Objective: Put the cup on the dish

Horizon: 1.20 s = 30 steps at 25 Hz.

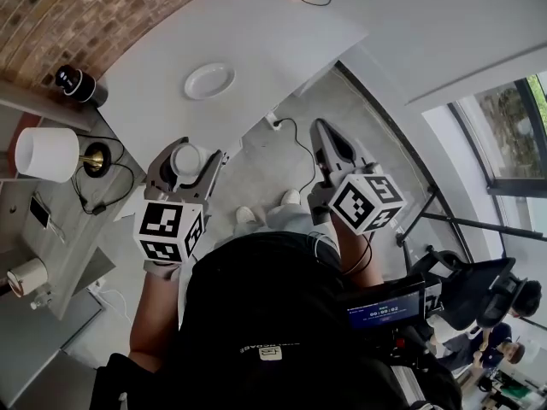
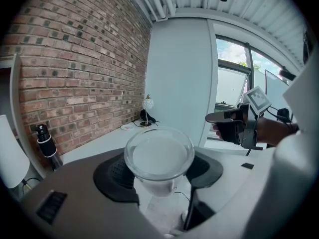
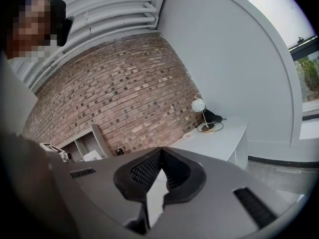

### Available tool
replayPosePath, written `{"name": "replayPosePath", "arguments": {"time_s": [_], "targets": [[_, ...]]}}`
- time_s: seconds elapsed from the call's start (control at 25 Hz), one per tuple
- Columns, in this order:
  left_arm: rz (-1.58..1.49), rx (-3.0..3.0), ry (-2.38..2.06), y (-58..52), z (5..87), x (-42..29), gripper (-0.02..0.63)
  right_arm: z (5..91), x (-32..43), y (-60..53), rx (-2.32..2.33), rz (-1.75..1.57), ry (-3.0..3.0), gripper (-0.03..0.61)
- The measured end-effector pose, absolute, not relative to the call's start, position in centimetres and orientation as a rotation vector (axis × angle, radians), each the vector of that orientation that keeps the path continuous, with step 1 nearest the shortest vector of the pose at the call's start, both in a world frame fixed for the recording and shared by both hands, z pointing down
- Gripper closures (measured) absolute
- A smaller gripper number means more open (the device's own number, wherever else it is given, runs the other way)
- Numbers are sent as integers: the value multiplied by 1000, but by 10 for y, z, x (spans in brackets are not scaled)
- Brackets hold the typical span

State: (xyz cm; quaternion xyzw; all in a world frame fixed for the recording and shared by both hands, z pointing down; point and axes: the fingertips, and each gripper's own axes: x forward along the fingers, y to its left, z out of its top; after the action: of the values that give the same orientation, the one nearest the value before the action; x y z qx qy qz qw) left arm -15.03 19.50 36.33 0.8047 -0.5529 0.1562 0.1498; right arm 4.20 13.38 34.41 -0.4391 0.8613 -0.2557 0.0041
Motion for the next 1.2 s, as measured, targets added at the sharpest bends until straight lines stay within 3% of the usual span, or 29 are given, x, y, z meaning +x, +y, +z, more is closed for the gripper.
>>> {"name": "replayPosePath", "arguments": {"time_s": [0.44, 1.2], "targets": [[478, 2258, -1601, 185, 379, -147, 347, 361, 46, 117, -1350, -849, 2699, 575], [486, 2134, -1665, 71, 382, -101, 347, 373, 85, -28, -1230, -934, 2742, 577]]}}
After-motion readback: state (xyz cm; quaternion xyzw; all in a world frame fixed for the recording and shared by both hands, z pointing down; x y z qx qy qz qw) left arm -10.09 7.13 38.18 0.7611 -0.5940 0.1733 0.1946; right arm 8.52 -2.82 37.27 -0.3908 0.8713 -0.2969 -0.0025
